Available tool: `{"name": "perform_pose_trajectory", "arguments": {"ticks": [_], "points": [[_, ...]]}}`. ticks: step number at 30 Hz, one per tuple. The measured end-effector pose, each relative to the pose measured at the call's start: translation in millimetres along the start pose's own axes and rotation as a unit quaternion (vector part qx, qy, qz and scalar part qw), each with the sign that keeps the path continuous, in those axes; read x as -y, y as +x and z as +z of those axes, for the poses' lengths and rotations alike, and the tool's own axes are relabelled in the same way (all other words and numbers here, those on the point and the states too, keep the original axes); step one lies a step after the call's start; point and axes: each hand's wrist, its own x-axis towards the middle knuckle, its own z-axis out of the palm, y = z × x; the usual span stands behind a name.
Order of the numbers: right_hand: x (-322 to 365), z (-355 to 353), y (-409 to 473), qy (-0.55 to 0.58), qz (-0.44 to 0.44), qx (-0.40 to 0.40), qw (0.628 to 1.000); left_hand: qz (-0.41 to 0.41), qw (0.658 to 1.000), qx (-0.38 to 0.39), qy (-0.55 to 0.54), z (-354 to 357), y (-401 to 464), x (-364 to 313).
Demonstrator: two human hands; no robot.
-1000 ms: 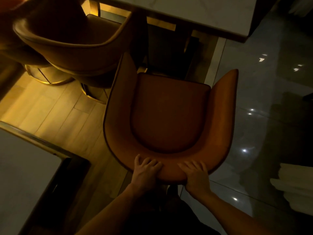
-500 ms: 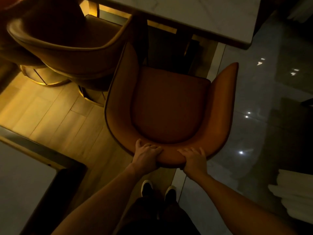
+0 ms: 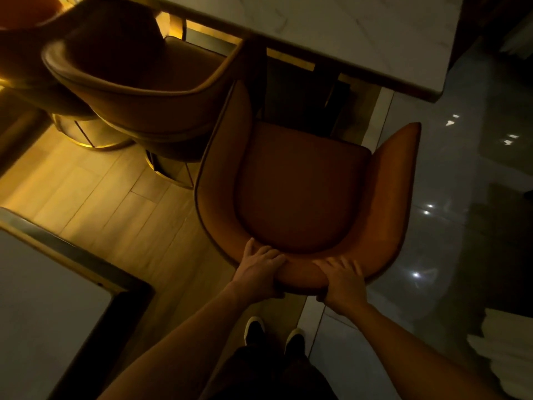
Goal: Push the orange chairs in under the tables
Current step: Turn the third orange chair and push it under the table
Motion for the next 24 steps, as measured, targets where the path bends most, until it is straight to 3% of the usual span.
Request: {"name": "perform_pose_trajectory", "arguments": {"ticks": [6, 10, 16, 24], "points": [[11, -6, -4, 0.023, 0.045, 0.004, 0.999, -0.186, 0.979, -0.001, -0.086, 4, -23, 39], [16, -4, -9, 0.075, 0.051, -0.039, 0.995, -0.159, 0.971, 0.018, -0.177, -2, -18, 51], [33, 14, -4, 0.127, 0.075, -0.092, 0.985, -0.124, 0.977, 0.003, -0.172, -2, -13, 77], [87, -17, 47, 0.096, 0.114, -0.036, 0.988, -0.077, 0.989, -0.011, -0.123, -38, 20, 156]]}}
